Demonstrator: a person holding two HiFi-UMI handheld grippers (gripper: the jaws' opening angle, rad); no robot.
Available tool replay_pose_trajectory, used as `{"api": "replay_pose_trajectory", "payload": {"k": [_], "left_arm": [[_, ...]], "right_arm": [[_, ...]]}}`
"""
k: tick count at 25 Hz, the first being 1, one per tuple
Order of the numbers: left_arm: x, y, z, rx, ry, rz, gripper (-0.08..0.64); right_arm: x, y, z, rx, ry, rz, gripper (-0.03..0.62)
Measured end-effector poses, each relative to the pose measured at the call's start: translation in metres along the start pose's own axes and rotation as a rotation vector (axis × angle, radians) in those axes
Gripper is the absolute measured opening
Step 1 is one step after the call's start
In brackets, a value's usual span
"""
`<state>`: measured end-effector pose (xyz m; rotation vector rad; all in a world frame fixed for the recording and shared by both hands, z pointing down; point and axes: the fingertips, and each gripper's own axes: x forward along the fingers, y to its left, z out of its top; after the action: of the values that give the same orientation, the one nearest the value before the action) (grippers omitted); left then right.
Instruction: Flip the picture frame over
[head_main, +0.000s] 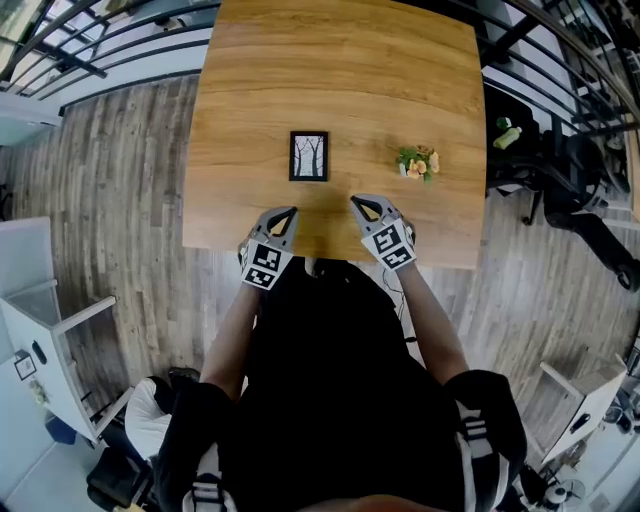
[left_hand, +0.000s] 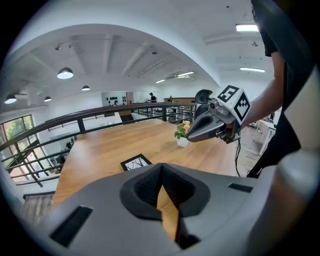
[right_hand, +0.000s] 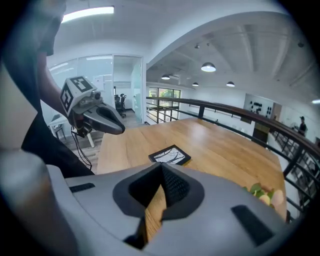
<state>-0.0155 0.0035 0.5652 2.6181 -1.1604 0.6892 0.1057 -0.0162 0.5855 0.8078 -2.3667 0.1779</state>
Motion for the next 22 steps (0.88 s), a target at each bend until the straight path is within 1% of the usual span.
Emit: {"api": "replay_pose_trajectory", "payload": {"k": [4,7,16,22], "left_arm": [[-0.017,0.005,0.012,-0.027,-0.026,0.034,0.020],[-0.026,0.008,0.009,-0.019,-0.018,0.052,0.018],[-0.035,0.007,0.005,-0.032,-0.022,0.067,0.018],[-0.038,0.006,0.004,-0.021,-0.018,0.071,0.018]], "right_arm": [[-0.007,-0.002,0.003,-0.017,-0.010,-0.007,0.008],[-0.007,-0.002,0.003,-0.028,-0.010,-0.010,0.008],[-0.013,0.004,0.002,-0.031,-0.020,-0.008,0.008],[-0.017,0.004,-0.001,-0.032,-0.019,-0.013,0.008]]}}
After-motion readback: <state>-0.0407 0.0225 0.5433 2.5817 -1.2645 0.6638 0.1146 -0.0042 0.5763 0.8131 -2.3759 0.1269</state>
